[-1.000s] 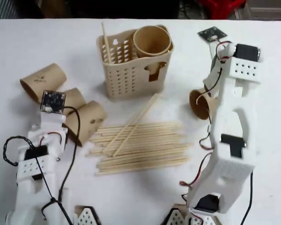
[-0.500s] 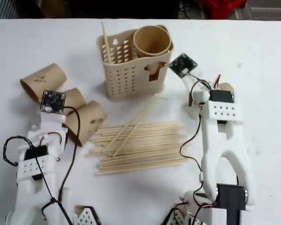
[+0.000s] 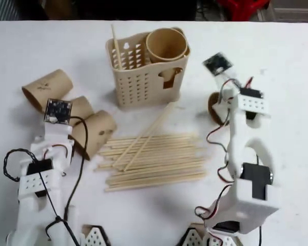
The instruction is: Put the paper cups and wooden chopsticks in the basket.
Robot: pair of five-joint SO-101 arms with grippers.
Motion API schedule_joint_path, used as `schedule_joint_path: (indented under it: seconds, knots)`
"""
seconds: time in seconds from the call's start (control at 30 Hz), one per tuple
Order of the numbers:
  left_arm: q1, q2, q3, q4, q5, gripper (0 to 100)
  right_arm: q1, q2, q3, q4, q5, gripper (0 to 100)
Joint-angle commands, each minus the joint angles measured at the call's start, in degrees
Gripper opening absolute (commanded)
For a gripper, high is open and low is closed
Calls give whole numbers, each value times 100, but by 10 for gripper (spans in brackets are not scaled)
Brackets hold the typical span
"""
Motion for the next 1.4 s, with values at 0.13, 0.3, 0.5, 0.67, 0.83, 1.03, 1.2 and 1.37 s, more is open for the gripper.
schedule_joint_path:
  seconds: [0.13,0.3,0.5,0.67,0.83,1.03,1.2,1.37]
  knots:
    - [75,-180,-26,-149,-62,109,532,40,-1424,1147,-967,40]
    - [75,-180,-26,-149,-62,109,356,40,-2637,2255,-1547,19]
    - [75,-180,-26,-149,-62,109,-268,48,-4914,3767,-2462,16]
    - [75,-180,-18,-149,-62,109,-840,92,-6708,4541,-3138,16]
    - [75,-180,-18,-149,-62,109,-1560,92,-7341,4145,-3789,17]
    - [75,-180,-18,-149,-62,109,-1991,110,-7332,3653,-3930,17]
    - [75,-180,-18,-149,-62,109,-2026,418,-7323,3609,-3912,18]
    - [75,-180,-18,-149,-62,109,-2026,1253,-7358,3829,-3877,18]
